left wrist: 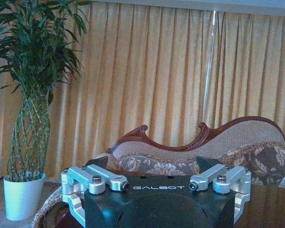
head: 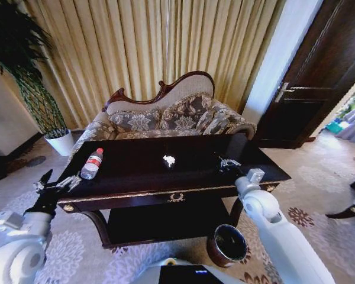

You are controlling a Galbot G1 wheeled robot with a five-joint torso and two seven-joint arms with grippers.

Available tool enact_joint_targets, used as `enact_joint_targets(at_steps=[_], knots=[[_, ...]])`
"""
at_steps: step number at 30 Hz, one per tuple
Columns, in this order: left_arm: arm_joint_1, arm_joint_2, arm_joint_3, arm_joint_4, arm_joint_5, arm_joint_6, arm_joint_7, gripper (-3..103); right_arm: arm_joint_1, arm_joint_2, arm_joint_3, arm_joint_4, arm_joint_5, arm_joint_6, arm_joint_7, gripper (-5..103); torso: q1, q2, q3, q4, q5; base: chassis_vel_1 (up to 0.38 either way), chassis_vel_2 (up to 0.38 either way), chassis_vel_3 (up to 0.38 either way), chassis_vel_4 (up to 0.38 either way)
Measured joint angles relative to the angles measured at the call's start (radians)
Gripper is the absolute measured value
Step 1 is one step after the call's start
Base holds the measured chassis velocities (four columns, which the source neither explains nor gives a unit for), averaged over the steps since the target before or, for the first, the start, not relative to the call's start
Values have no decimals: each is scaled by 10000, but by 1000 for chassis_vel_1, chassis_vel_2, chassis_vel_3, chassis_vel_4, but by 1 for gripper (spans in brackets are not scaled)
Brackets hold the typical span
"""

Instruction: Move to the front of the table and place the trash on the table into the trash bin.

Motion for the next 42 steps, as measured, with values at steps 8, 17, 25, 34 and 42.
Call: enact_joint_targets(at_steps=[8,17,25,34,42], knots=[[-21,-63,71,50,42,-118,39,100,-272,-102,146,230,-42,81,90,3,-1,0,0,0,-1,0,0,0,0],[-13,-53,81,-10,73,-92,33,100,-307,-18,179,338,-28,81,247,3,0,0,0,0,0,0,0,0,0],[-13,-39,62,-34,91,-83,31,100,-380,41,176,420,-34,71,256,3,0,-1,1,-1,-1,0,0,0,0],[126,-65,-33,-130,99,-87,30,100,-451,111,213,457,-35,69,257,3,0,0,0,0,0,54,-55,-60,61],[144,-31,-73,-155,90,-112,30,100,-482,143,221,466,-51,69,256,3,-1,1,0,0,-1,97,-95,-84,99]])
